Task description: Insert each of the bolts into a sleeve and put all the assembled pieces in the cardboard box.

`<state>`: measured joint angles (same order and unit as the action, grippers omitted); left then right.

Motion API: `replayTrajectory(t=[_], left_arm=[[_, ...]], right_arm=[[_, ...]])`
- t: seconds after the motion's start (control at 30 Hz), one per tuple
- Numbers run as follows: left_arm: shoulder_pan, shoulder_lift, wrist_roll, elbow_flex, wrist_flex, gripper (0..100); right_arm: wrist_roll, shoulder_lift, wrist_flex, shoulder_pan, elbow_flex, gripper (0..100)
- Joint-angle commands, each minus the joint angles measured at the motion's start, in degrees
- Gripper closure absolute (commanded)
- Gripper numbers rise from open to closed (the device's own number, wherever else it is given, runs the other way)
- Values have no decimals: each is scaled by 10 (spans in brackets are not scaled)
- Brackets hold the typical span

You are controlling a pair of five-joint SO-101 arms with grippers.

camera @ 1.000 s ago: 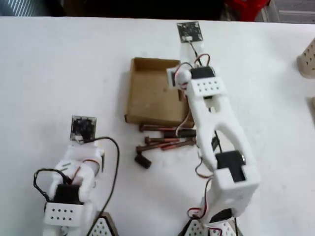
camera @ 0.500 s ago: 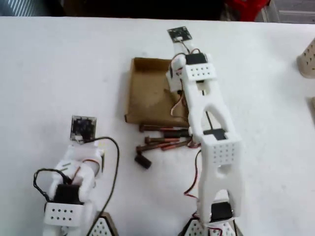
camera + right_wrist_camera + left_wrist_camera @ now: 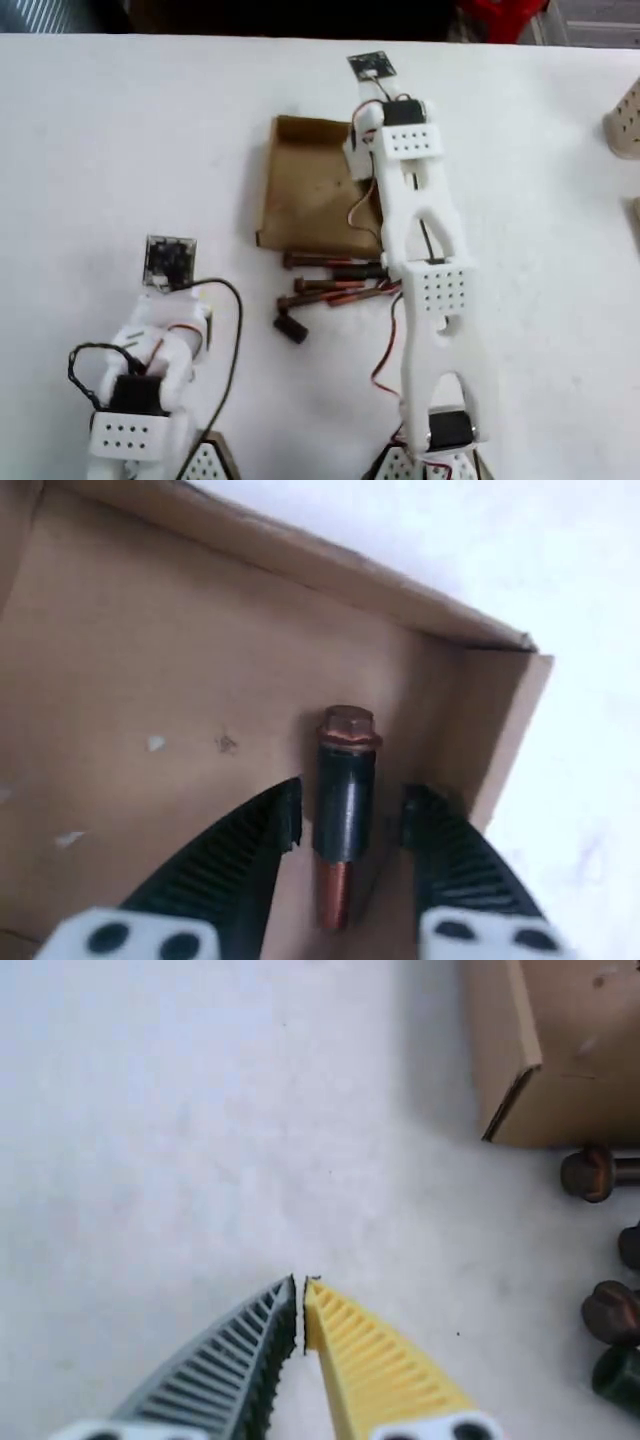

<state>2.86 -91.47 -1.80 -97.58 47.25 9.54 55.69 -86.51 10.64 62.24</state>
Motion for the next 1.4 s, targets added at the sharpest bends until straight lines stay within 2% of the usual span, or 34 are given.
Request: replayTrajectory(t=[0.0,0.13,0.27,0.47,0.67,0.8,1.2,1.37], left_arm=[[5,-7,7,3,-17,946],[5,-7,8,3,-18,946],[5,-7,8,3,-18,946],[5,-7,8,3,-18,946],[5,-7,8,3,-18,946],[5,-7,24,3,-18,946],[3,-7,31,3,-18,946],[3,-7,31,3,-18,946]], right_arm=[[5,-13,-23,-4,53,787],[5,-15,-57,-5,105,859],[5,-15,-107,-9,204,981],[10,-15,-149,-22,336,982],[6,-71,-151,-73,303,982],[9,-135,-152,-108,216,983],[4,-439,-149,-145,-246,982],[-55,-537,-148,-167,-402,982]])
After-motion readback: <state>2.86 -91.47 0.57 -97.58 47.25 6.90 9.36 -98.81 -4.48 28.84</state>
